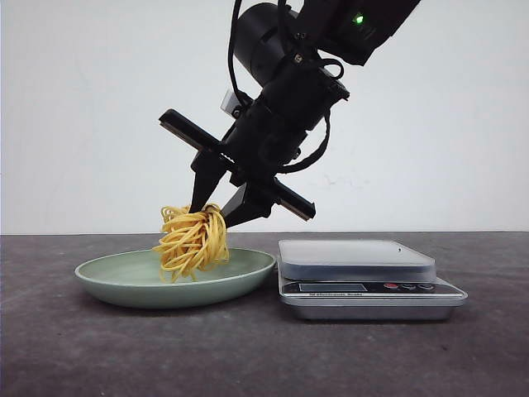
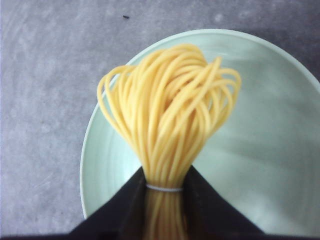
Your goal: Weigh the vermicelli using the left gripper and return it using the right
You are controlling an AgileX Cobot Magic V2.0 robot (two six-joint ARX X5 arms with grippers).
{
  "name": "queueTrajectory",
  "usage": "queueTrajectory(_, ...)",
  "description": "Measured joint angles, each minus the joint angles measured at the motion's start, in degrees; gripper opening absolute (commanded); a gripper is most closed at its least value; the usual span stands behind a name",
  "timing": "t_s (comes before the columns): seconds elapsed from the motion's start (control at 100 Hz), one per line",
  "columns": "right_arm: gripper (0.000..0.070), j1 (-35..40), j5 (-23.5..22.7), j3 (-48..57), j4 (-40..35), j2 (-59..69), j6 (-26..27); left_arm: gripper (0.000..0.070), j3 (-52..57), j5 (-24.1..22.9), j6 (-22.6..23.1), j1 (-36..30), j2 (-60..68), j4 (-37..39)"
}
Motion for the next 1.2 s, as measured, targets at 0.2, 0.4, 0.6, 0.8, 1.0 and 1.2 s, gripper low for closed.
queueTrajectory(0.2, 0.0285, 0.0, 0.0, 0.0, 1.3, 0.0, 0.0, 0.0299, 0.0, 0.0, 0.1, 0.0, 0.0, 0.0)
queueTrajectory(0.4, 0.0285, 0.0, 0.0, 0.0, 2.1, -0.5, -1.2, 0.0300, 0.0, 0.0, 0.1, 0.0, 0.0, 0.0)
queueTrajectory(0.6, 0.0285, -1.1, 1.4, 0.0, -2.2, -7.6, -6.2, 0.0300, 0.0, 0.0, 0.1, 0.0, 0.0, 0.0)
queueTrajectory(0.8, 0.0284, -2.7, 6.8, 0.0, -11.1, -21.1, -15.3, 0.0299, 0.0, 0.0, 0.1, 0.0, 0.0, 0.0)
queueTrajectory(1.0, 0.0285, -3.4, 13.8, 0.0, -25.8, -35.5, -25.8, 0.0299, 0.0, 0.0, 0.1, 0.0, 0.0, 0.0)
queueTrajectory(1.2, 0.0284, -3.3, 20.0, 0.0, -41.0, -48.8, -31.3, 0.0299, 0.0, -0.2, 0.1, 0.0, 0.0, 0.3)
